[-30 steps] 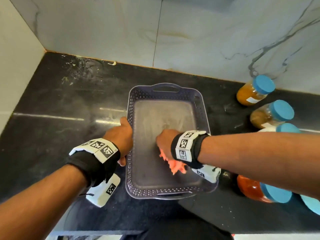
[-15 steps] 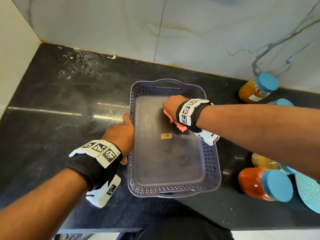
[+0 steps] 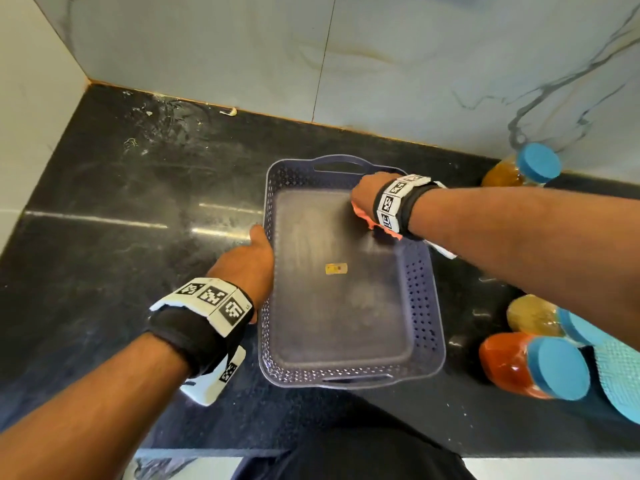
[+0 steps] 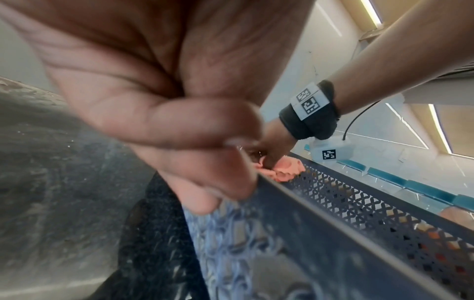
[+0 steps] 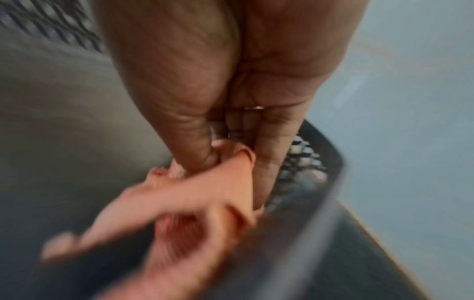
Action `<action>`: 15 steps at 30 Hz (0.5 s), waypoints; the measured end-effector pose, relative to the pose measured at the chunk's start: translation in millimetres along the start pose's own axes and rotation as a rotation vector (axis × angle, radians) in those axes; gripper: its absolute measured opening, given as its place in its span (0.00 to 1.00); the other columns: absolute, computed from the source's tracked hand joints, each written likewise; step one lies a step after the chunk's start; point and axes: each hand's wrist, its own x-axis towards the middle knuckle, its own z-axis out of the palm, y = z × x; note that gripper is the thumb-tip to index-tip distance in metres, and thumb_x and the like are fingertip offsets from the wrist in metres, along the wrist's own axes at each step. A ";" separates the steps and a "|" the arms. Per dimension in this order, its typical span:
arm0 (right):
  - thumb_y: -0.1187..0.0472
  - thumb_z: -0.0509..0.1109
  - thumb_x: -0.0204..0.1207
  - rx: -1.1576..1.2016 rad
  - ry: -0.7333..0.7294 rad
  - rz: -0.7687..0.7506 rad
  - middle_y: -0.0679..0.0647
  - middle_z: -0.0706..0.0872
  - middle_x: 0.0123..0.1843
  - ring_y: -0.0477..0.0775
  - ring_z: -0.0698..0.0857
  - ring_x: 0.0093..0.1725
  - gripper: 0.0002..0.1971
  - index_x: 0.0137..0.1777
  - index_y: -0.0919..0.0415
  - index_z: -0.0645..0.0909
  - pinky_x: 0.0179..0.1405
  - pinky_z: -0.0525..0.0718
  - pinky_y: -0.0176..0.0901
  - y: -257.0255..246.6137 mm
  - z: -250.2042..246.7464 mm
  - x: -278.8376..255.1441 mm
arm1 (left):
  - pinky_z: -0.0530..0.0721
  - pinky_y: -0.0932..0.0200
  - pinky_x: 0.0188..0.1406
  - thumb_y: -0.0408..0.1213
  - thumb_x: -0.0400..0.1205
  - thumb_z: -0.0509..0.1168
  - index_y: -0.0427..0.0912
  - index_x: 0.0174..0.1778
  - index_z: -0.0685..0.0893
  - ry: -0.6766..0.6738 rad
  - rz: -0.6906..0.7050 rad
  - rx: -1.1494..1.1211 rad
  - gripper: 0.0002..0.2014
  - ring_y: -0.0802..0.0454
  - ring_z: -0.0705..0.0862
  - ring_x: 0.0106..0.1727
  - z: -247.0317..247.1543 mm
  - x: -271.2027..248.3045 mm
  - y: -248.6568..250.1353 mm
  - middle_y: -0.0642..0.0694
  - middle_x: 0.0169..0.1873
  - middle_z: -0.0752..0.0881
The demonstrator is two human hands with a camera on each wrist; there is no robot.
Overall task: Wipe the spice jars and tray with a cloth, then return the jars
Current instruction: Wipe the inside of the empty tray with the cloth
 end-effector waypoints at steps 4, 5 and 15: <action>0.62 0.77 0.70 -0.015 -0.107 -0.003 0.55 0.92 0.43 0.63 0.92 0.45 0.07 0.47 0.61 0.90 0.38 0.83 0.38 -6.2 20.3 5.2 | 0.85 0.38 0.45 0.22 0.80 0.60 0.35 0.67 0.61 0.020 -0.035 -0.006 0.21 0.28 0.88 0.47 5.7 4.9 1.4 0.27 0.51 0.86; 0.59 0.82 0.64 -0.018 -0.172 -0.016 0.49 0.91 0.36 0.58 0.92 0.39 0.09 0.43 0.58 0.90 0.32 0.83 0.33 -14.7 31.8 1.8 | 0.86 0.38 0.47 0.24 0.82 0.58 0.35 0.67 0.62 0.036 -0.041 -0.016 0.19 0.27 0.88 0.48 6.2 5.7 1.9 0.27 0.52 0.86; 0.63 0.67 0.81 -0.059 -0.289 -0.433 0.58 0.90 0.40 0.61 0.84 0.34 0.14 0.32 0.61 0.81 0.43 0.84 0.42 -95.1 68.4 -90.6 | 0.88 0.40 0.47 0.27 0.81 0.63 0.42 0.60 0.60 -0.019 0.008 0.075 0.19 0.36 0.87 0.35 4.0 5.5 -2.0 0.38 0.37 0.85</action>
